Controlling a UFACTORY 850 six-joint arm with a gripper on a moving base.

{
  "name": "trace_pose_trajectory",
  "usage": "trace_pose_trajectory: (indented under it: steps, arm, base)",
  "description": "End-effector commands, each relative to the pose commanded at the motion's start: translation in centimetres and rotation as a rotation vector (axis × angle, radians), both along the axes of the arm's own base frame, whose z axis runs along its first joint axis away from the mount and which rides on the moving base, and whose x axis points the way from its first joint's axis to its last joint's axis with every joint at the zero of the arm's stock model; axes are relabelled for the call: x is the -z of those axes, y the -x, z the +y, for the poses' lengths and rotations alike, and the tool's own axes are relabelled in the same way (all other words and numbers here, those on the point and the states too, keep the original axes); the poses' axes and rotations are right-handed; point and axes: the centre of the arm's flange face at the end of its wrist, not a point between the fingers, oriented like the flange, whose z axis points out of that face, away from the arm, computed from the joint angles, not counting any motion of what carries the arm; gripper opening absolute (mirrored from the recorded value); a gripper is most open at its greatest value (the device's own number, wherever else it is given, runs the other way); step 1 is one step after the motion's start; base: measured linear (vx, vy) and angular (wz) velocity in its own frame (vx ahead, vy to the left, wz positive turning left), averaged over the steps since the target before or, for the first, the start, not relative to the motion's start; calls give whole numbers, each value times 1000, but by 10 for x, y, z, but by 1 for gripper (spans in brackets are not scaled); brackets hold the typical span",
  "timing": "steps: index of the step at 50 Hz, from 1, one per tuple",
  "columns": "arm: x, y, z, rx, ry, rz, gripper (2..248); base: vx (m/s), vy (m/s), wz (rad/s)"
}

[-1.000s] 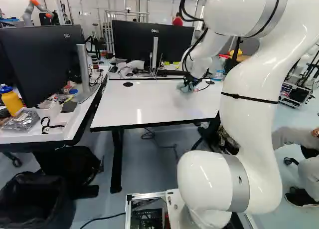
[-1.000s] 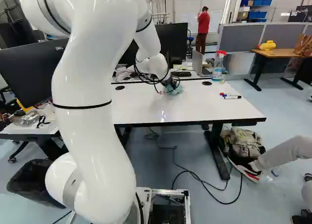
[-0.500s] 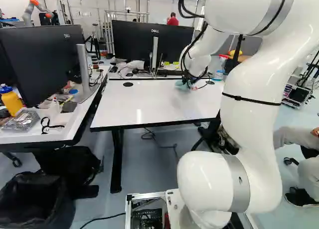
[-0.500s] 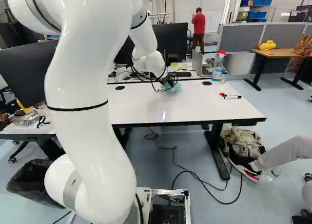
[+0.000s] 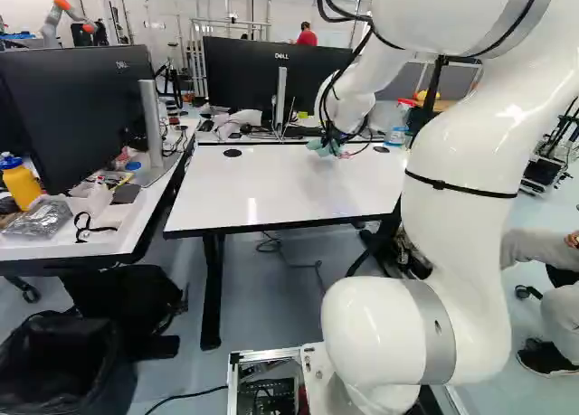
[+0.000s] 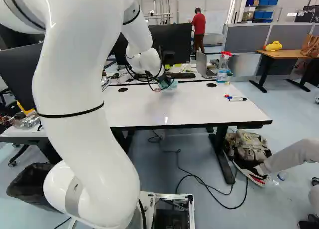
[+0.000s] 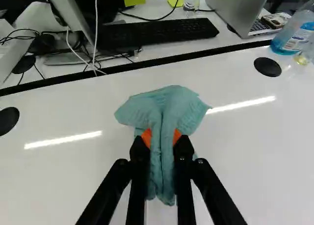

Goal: Clean the table with the green towel

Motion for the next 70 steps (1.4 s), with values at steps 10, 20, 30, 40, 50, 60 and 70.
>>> trace_pose_trajectory:
  steps: [10,20,30,40,50,60,70]
  arm:
    - [1,-18,6,-14,1,-7,60]
    - [2,-35,15,-33,2,-15,60]
    - [3,-49,28,-56,3,-22,60]
    - [4,-62,43,-82,3,-29,60]
    - [5,-71,59,-108,3,-34,60]
    - [5,-78,73,-131,3,-38,60]
    - [5,-78,78,-139,3,-38,60]
  base:
    - [0,0,0]
    - [0,0,0]
    - [0,0,0]
    - [0,0,0]
    - [0,0,0]
    - [0,0,0]
    - [0,0,0]
